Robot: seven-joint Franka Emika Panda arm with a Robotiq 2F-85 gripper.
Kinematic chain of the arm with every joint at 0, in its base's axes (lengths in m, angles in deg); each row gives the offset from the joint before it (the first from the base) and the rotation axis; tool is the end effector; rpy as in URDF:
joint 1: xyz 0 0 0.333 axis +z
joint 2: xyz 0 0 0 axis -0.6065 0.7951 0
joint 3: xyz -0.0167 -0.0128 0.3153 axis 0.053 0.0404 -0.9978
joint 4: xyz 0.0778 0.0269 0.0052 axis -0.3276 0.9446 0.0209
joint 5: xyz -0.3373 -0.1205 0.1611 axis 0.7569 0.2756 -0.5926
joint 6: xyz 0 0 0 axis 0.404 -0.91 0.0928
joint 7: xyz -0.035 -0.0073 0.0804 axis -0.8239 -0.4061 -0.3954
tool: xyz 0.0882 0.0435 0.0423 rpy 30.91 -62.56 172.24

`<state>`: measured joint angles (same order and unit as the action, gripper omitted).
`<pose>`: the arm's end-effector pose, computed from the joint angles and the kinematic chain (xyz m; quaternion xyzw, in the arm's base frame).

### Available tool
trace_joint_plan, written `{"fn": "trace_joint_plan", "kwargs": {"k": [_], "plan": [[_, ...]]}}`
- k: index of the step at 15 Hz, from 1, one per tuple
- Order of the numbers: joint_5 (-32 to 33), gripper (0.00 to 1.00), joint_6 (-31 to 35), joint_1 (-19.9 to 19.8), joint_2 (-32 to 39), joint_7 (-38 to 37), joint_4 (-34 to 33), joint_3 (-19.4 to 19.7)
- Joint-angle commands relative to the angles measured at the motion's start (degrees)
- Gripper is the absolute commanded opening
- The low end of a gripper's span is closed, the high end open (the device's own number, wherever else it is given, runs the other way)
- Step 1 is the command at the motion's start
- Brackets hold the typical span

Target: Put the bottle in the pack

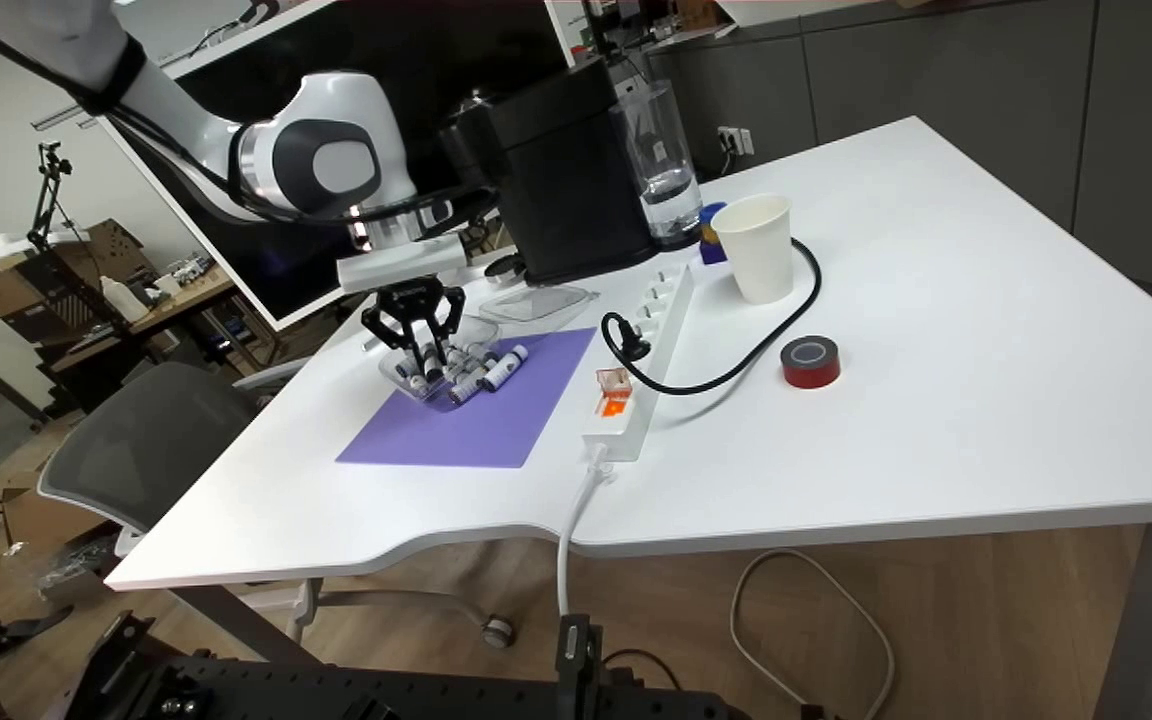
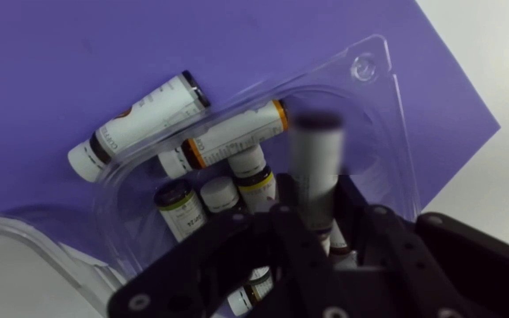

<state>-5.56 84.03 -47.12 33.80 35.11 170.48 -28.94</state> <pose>0.5671 0.0093 0.1606 -0.9525 -0.2777 0.0106 0.1242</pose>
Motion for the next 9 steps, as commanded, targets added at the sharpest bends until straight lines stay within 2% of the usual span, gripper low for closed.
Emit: {"fn": "trace_joint_plan", "kwargs": {"k": [1, 2, 3, 6, 9], "plan": [[-0.3, 0.07, -1.5, -0.4, 0.6, -0.8, -2.3, -0.2], [-0.4, 0.52, -2.0, -0.3, 0.6, -1.4, -2.5, -0.1], [-0.5, 0.53, -2.2, -0.4, 0.6, -1.5, -2.6, 0.0], [-0.5, 0.72, -2.9, 0.0, -0.5, -4.1, -2.5, 0.7], [1.5, 0.92, -4.4, 1.4, -4.0, -10.3, -0.7, 2.9]]}}
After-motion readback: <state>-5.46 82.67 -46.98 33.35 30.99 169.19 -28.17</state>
